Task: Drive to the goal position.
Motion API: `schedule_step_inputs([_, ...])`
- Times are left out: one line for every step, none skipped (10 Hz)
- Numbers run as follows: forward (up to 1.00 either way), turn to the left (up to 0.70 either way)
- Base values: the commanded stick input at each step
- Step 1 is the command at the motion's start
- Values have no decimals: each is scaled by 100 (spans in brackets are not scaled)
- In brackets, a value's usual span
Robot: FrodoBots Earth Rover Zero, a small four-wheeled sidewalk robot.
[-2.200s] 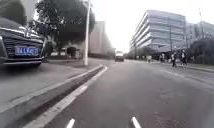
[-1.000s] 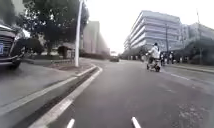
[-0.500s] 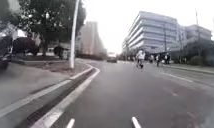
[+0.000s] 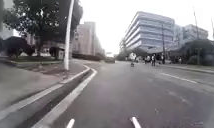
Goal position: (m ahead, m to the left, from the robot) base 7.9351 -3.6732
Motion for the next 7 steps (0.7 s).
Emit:
schedule_step_inputs([70, -14])
schedule_step_inputs([70, -14])
schedule_step_inputs([70, -14])
schedule_step_inputs([70, -14])
schedule_step_inputs([70, -14])
schedule_step_inputs([70, -14])
schedule_step_inputs([70, -13])
